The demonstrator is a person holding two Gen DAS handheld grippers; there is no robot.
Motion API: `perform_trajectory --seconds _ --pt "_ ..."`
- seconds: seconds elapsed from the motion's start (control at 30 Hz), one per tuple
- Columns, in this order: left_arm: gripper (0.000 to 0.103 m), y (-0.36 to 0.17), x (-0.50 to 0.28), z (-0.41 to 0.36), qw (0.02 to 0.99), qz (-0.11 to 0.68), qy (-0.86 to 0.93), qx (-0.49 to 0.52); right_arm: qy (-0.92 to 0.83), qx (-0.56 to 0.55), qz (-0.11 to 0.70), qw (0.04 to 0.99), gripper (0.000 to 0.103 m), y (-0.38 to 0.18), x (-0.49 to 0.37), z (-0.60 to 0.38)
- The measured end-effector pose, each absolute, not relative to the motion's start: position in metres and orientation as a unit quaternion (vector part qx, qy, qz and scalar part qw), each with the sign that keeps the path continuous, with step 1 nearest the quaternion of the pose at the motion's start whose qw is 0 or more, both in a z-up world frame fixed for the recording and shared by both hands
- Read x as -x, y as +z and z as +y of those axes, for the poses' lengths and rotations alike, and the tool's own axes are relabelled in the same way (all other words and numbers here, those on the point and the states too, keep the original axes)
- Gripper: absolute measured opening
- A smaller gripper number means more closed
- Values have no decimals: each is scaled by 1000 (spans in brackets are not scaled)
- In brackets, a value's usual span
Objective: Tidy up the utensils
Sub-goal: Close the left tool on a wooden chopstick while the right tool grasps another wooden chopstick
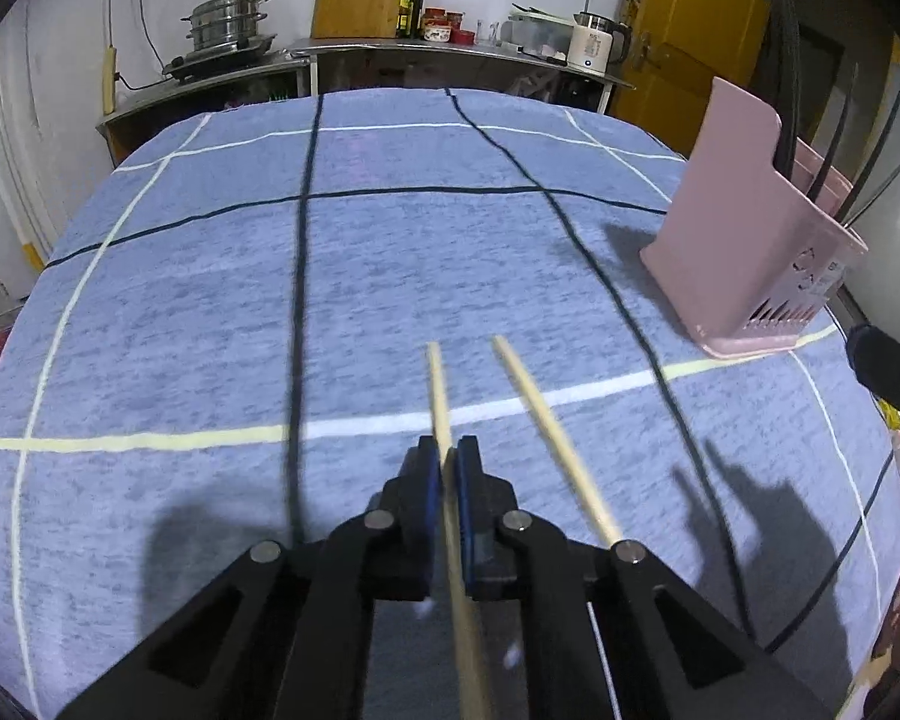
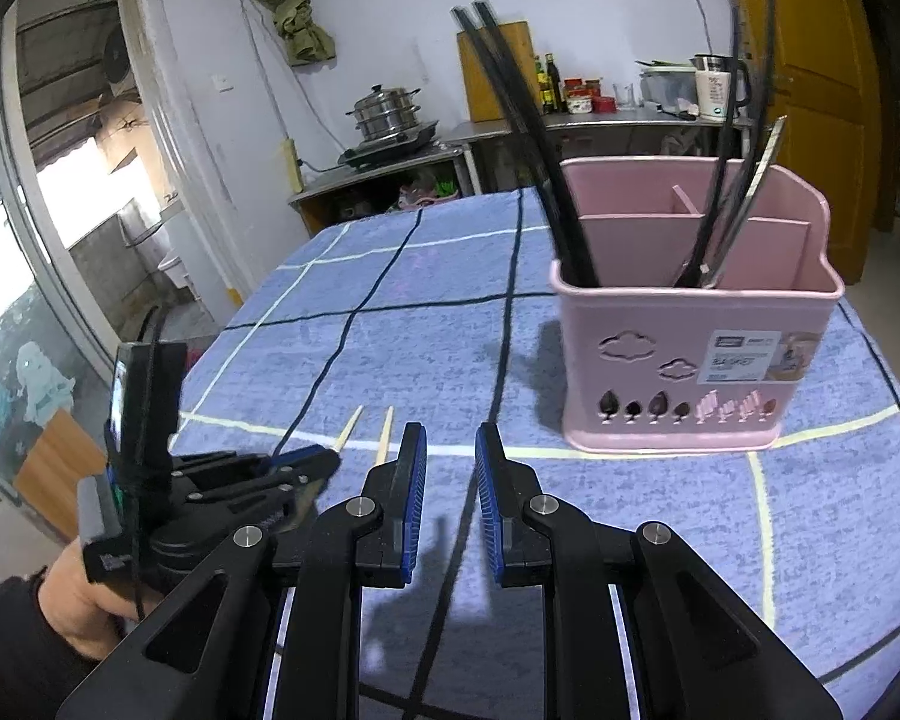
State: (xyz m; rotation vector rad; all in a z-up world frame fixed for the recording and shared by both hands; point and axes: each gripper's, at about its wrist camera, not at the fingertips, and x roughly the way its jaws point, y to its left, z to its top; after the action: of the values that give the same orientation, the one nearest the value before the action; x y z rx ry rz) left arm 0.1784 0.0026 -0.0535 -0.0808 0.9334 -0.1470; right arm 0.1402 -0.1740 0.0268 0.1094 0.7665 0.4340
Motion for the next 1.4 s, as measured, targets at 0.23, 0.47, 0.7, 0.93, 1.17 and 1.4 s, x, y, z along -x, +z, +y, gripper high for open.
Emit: perform_trajectory --seconds 0.23,0.47,0.7,0.93,1.17,1.4 --pt "6 -54 -164 43 890 453 -34 50 236 -34 396 887 17 9 -151 -143" --pt "6 -55 -165 63 887 456 -26 75 249 -4 427 870 17 -14 -177 -110" --pt "6 -56 -181 62 884 459 -44 75 251 15 449 858 17 -36 -197 -88" --pt "7 -56 -189 60 883 462 -57 60 240 38 459 855 17 -45 -209 -75" --pt "8 -53 -200 57 875 478 -66 40 237 64 466 850 17 -45 -218 -63" --pt "17 -51 -209 46 871 486 -74 7 236 71 472 846 17 -44 -221 -59"
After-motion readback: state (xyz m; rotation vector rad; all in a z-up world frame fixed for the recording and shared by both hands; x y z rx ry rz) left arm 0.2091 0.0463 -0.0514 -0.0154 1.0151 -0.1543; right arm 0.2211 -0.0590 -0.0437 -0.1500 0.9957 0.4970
